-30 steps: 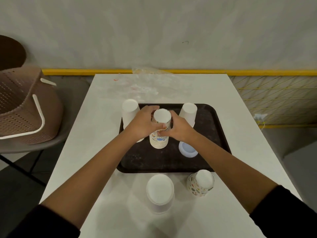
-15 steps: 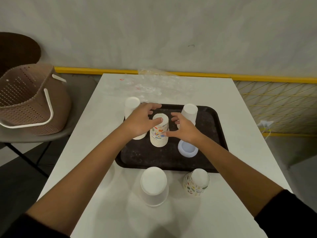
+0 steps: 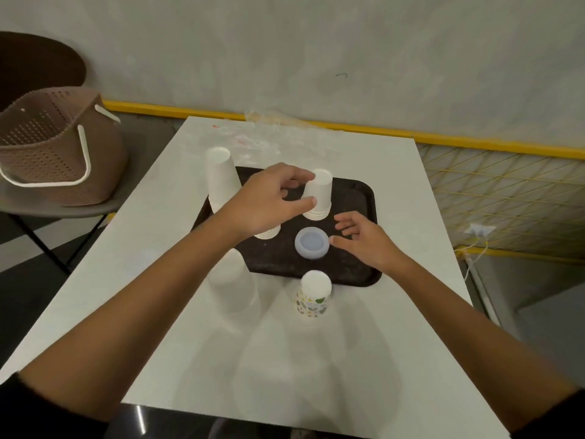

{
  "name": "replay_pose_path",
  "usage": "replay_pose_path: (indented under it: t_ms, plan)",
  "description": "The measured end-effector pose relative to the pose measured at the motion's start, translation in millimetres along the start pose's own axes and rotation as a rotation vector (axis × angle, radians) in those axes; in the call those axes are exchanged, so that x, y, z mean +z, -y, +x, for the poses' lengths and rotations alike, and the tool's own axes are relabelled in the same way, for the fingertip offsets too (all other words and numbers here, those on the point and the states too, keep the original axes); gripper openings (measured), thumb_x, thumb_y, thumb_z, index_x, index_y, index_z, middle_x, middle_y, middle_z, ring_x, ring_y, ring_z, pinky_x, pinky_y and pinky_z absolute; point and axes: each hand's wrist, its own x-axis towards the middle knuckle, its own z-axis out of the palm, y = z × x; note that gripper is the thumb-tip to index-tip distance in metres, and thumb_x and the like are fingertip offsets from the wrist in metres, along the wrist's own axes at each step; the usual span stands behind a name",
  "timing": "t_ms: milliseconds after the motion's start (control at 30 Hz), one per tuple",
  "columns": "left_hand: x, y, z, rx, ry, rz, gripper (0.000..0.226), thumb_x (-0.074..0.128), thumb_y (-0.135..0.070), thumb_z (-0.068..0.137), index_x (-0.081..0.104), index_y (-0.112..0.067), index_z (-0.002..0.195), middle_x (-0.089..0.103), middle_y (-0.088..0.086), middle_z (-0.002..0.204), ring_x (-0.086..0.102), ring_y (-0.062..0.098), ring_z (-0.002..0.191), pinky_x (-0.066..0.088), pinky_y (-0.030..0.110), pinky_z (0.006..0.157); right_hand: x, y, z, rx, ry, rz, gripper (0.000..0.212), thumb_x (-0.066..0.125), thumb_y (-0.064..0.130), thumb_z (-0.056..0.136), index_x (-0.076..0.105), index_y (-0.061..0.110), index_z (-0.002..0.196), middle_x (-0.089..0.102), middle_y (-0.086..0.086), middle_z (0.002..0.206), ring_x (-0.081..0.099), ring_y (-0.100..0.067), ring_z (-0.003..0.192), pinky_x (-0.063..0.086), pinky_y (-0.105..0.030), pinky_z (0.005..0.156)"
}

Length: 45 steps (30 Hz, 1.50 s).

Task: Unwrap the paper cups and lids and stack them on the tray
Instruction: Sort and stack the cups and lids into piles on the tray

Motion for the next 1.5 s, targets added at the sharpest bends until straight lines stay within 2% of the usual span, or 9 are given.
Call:
replay_pose_path:
  t_ms: [133,300,433,633,733,900,1033,1367,1500]
  plan:
    - [33.9,-5.5,-26.6,-0.04,-0.061,-0.136,0.044,0.067,-0.024,0.083,0.054,-0.02,0.124,0.059,-0.006,0.121,0.053,0.002,0.112,0.04,0.007,0.087,2.2,-18.0,-20.5,0.015,0.063,-0.011,0.052,0.069,0.017,0.082,0.045,0.016,0.128,0.054,-0.003,0.122,0.051,-0.014,0.108,0.039,-0.021,0.089]
    - [73.7,8.9,-60.0,-0.148,-0.102,-0.185,0.057,0.07,-0.023,0.08,0.047,-0.019,0.131,0.054,-0.002,0.13,0.049,0.009,0.12,0.041,0.021,0.097,18.8,-36.0,-38.5,0.046,0.216,0.002,0.068,0.075,0.013,0.075,0.04,0.016,0.133,0.048,-0.002,0.134,0.045,-0.016,0.124,0.036,-0.024,0.097]
    - [94.6,27.1,-74.1,-0.219,-0.116,-0.142,0.067,0.073,-0.022,0.078,0.04,-0.019,0.136,0.043,0.0,0.139,0.044,0.011,0.124,0.035,0.017,0.095,35.7,-43.8,-43.7,0.056,0.289,-0.003,0.078,0.077,0.01,0.072,0.035,0.015,0.137,0.042,-0.001,0.142,0.041,-0.018,0.13,0.037,-0.032,0.105]
    - [118.2,51.4,-73.4,-0.418,-0.005,-0.026,0.083,0.075,-0.027,0.075,0.028,-0.017,0.143,0.032,0.003,0.15,0.036,0.019,0.135,0.034,0.034,0.11,57.8,-45.3,-46.7,0.043,0.272,0.054,0.079,0.081,0.011,0.068,0.038,0.016,0.133,0.049,0.0,0.132,0.047,-0.01,0.111,0.041,-0.022,0.089]
    - [123.0,56.4,-69.5,-0.45,0.054,-0.007,0.08,0.074,-0.026,0.076,0.031,-0.013,0.142,0.035,0.006,0.148,0.039,0.022,0.133,0.035,0.038,0.109,65.9,-46.1,-45.8,0.029,0.2,0.033,0.073,0.08,0.014,0.069,0.042,0.016,0.131,0.051,0.0,0.129,0.046,-0.007,0.106,0.039,-0.019,0.086]
    - [123.8,60.1,-65.1,-0.455,0.067,-0.054,0.067,0.073,-0.019,0.077,0.041,-0.011,0.135,0.048,0.008,0.137,0.051,0.021,0.121,0.04,0.022,0.092,69.0,-48.5,-43.2,0.043,0.161,-0.054,0.071,0.081,0.022,0.069,0.045,0.015,0.131,0.055,-0.002,0.13,0.053,-0.018,0.117,0.046,-0.033,0.1]
    - [120.1,56.5,-65.3,-0.458,0.048,-0.08,0.065,0.073,-0.019,0.077,0.042,-0.013,0.134,0.049,0.007,0.136,0.052,0.021,0.119,0.04,0.022,0.089,63.2,-41.9,-44.9,0.022,0.16,-0.088,0.071,0.08,0.025,0.07,0.046,0.016,0.131,0.056,-0.002,0.13,0.054,-0.02,0.118,0.046,-0.04,0.101]
    - [70.9,-6.1,-51.1,-0.251,-0.124,-0.03,0.059,0.075,-0.02,0.075,0.05,-0.014,0.129,0.054,0.006,0.126,0.055,0.019,0.112,0.046,0.035,0.097,3.4,16.8,-51.3,-0.242,0.048,0.004,0.067,0.081,0.017,0.067,0.051,0.018,0.127,0.061,0.004,0.114,0.058,-0.008,0.098,0.047,-0.017,0.085]
    - [35.9,-26.5,-35.6,-0.147,-0.174,0.101,0.06,0.073,-0.024,0.076,0.048,-0.015,0.13,0.054,0.004,0.127,0.053,0.018,0.113,0.042,0.026,0.092,-12.6,48.8,-35.2,-0.335,0.003,-0.006,0.07,0.081,0.022,0.067,0.049,0.018,0.129,0.059,0.004,0.119,0.054,-0.008,0.107,0.045,-0.017,0.088]
